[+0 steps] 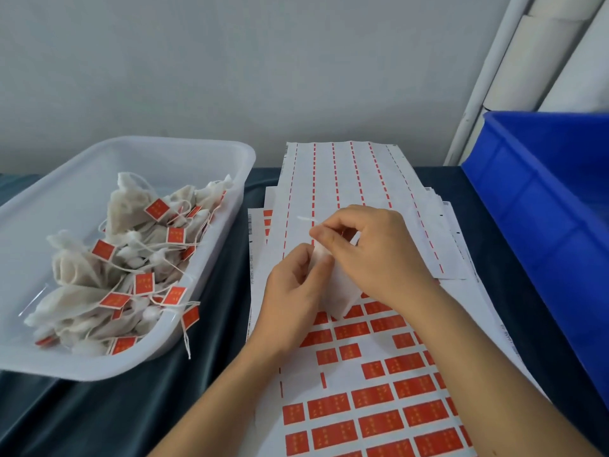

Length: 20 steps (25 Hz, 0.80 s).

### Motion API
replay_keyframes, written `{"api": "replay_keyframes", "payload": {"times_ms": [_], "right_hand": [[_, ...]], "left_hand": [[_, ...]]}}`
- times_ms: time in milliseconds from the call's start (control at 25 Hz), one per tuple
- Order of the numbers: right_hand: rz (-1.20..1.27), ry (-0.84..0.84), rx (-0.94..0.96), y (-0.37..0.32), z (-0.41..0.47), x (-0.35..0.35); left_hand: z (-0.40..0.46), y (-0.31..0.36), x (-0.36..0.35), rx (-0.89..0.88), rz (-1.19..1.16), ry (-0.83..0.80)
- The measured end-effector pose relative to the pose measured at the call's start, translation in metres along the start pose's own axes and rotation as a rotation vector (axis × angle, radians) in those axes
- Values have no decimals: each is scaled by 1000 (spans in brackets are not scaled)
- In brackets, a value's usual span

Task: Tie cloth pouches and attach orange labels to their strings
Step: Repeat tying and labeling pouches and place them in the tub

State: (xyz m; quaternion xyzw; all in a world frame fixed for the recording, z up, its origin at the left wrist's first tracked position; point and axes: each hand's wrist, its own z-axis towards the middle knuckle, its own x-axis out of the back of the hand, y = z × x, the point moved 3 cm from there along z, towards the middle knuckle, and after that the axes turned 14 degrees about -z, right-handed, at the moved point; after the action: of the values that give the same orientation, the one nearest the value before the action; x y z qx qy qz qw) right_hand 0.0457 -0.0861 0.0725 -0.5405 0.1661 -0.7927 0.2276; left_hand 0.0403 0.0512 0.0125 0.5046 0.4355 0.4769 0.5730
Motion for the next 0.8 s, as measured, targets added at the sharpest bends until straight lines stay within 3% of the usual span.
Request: {"api": "replay_keyframes", "payload": {"times_ms": [280, 480, 680, 800], "right_hand": [[23, 116, -105, 8, 3, 6], [51, 290, -228, 15, 8, 14], [27, 467, -257, 23, 10, 30], [137, 425, -273, 23, 11, 24]], "left_hand": [[-11, 2, -6, -55, 22, -97], [-15, 3, -12, -122, 173, -148], [-13, 5, -13, -130, 169, -171], [-13, 6, -12, -119, 138, -178]]}}
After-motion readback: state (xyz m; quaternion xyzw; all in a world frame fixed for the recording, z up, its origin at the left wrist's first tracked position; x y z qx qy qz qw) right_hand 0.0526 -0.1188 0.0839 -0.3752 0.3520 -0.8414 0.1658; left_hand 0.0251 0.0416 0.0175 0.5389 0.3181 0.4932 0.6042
